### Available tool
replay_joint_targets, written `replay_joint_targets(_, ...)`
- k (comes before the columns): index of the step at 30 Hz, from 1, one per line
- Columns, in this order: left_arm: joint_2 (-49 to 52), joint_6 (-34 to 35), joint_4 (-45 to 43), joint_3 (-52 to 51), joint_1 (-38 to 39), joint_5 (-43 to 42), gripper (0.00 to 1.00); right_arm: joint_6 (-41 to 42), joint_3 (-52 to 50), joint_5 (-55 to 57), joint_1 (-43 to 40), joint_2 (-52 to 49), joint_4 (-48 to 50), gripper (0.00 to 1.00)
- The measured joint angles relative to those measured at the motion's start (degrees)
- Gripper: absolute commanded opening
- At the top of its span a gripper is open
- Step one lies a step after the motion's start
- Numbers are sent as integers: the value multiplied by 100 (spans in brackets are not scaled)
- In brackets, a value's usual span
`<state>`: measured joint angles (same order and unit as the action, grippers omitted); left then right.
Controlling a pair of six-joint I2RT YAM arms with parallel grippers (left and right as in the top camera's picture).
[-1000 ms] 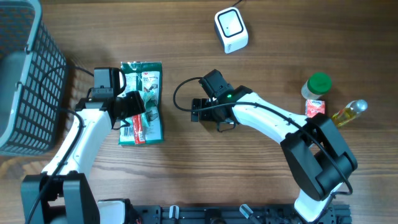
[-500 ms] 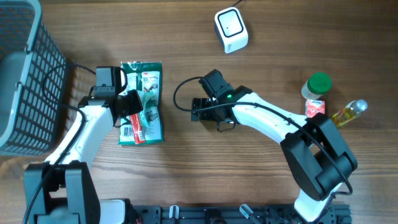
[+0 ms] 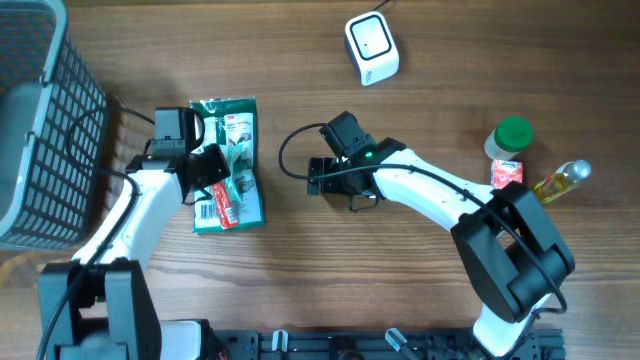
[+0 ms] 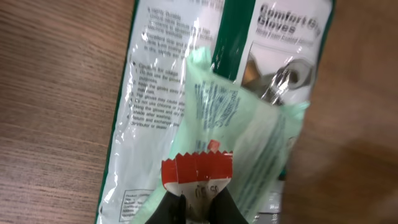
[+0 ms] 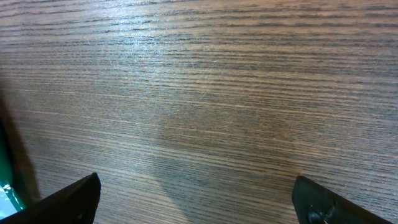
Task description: Scan the item barcode
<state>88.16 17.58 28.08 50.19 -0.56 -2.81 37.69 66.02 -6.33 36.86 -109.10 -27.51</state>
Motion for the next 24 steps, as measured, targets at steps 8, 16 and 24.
replay_joint_targets(8, -472, 597, 273, 310, 0, -127, 4, 2, 0, -2, 0, 0, 7, 100)
replay_joint_targets(16, -472, 765, 603, 315, 0, -1097, 4, -861, -166, -2592, -592, -125, 544, 79)
replay_joint_targets(24, -472, 1078, 625, 315, 0, -1884, 4, -2498, -251, -5136, -466, -245, 855, 70)
